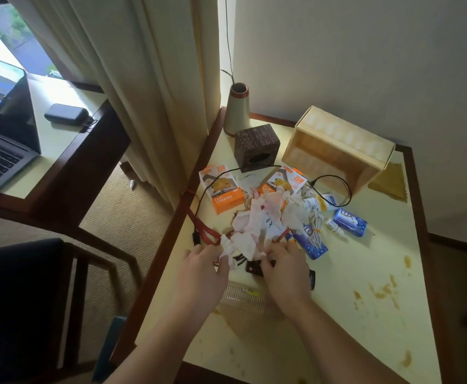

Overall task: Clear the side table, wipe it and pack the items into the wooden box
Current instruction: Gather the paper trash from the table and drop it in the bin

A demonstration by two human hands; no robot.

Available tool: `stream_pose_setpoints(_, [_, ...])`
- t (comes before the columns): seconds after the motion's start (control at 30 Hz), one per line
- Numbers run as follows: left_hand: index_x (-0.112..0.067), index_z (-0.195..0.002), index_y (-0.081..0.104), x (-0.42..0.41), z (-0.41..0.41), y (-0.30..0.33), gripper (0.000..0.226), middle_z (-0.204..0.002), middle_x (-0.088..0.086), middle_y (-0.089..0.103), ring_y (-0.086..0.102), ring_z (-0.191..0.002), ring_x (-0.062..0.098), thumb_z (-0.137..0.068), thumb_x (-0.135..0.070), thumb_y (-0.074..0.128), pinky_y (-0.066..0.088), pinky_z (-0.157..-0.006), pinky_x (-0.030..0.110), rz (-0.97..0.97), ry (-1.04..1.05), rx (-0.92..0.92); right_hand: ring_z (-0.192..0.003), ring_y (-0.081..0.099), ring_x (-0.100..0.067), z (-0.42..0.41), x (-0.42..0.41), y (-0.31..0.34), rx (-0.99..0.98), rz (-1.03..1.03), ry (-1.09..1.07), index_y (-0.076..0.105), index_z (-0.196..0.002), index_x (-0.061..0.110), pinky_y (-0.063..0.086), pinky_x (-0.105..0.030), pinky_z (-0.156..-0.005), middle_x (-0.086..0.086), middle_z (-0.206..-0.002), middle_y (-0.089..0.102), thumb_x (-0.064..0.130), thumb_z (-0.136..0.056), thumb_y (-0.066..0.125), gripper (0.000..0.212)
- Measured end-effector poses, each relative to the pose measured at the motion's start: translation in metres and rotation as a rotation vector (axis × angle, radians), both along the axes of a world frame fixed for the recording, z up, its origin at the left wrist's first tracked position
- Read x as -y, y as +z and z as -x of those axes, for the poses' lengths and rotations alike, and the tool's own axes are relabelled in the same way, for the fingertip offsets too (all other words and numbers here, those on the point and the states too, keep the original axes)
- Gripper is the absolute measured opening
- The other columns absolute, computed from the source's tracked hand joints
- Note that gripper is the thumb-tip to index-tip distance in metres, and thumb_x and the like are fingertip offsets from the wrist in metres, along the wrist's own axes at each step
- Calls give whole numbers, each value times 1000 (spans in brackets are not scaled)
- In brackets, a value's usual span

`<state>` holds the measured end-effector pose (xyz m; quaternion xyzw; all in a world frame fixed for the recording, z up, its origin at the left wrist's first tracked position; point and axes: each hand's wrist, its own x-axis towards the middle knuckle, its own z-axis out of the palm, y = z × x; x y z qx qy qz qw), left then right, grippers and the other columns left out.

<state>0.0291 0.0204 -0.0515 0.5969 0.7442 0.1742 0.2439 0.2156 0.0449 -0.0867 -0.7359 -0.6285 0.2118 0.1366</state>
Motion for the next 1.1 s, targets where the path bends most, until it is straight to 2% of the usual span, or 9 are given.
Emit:
stream_pose_setpoints(0.17, [-31, -121, 72, -15, -14, 0, 28, -130, -9, 61, 47, -119, 17, -99, -45, 63, 41, -97, 27, -23, -88, -36, -108, 48, -19, -25, 27, 17, -133, -104, -194, 73, -106, 22, 49, -38, -88, 3, -108, 57, 29, -94, 70, 15])
stream_pose_setpoints(0.37, [-29, -122, 70, -44, -40, -17, 26, -141, -1, 55, 41, -130, 27, -99, -41, 63, 43, -106, 36, 70, -227, -155, -102, 48, -14, -37, 52, 24, -171, -108, -162, 68, -98, 25, 42, -28, -79, 8, -102, 52, 28, -94, 71, 6])
stream_pose_setpoints(0.5, [-24, -123, 67, -54, -47, -35, 27, -138, 3, 55, 43, -131, 28, -100, -38, 61, 46, -107, 39, 186, -285, -246, -97, 50, -15, -37, 63, 22, -206, -148, -141, 70, -93, 25, 42, -25, -78, 8, -98, 54, 21, -89, 76, 9])
stream_pose_setpoints(0.6, [-22, -120, 67, -55, -47, -45, 23, -127, -2, 63, 49, -124, 25, -101, -33, 61, 50, -98, 37, 189, -319, -265, -99, 49, -12, -37, 66, 21, -192, -140, -107, 71, -96, 26, 43, -24, -79, 9, -102, 56, 24, -90, 75, 8])
stream_pose_setpoints(0.77, [-22, -111, 69, -52, -45, -48, 15, -102, -5, 70, 57, -103, 19, -96, -22, 68, 53, -82, 33, 22, -231, -247, -100, 47, -9, -34, 58, 22, -199, -139, -32, 72, -99, 27, 47, -26, -81, 14, -102, 52, 27, -93, 71, 6])
stream_pose_setpoints(0.9, [-21, -104, 71, -41, -39, -29, 11, -84, -10, 62, 57, -84, 13, -95, -16, 70, 40, -61, 21, -76, -119, -112, -104, 47, -12, -28, 40, 22, -220, -132, -13, 71, -101, 26, 46, -28, -83, 15, -104, 51, 26, -93, 72, 8])
stream_pose_setpoints(0.97, [-23, -103, 71, -29, -33, -16, 9, -84, -14, 61, 56, -79, 8, -95, -18, 72, 40, -60, 17, -76, -59, -41, -104, 46, -14, -24, 29, 20, -213, -116, 12, 70, -102, 24, 45, -31, -83, 14, -104, 51, 25, -91, 73, 12])
stream_pose_setpoints(1.03, [-25, -99, 70, -12, -27, -8, 7, -86, -14, 66, 60, -79, 6, -94, -21, 73, 47, -63, 20, -58, 5, 38, -107, 49, -20, -19, 18, 17, -199, -106, 42, 71, -101, 23, 46, -35, -82, 9, -106, 56, 23, -89, 74, 13])
stream_pose_setpoints(1.1, [-29, -96, 70, 7, -20, -3, 7, -86, -15, 67, 60, -79, 2, -94, -24, 74, 48, -64, 20, -34, 62, 84, -114, 50, -26, -14, 7, 12, -186, -54, 97, 73, -101, 23, 47, -38, -88, 1, -117, 61, 23, -90, 74, 11])
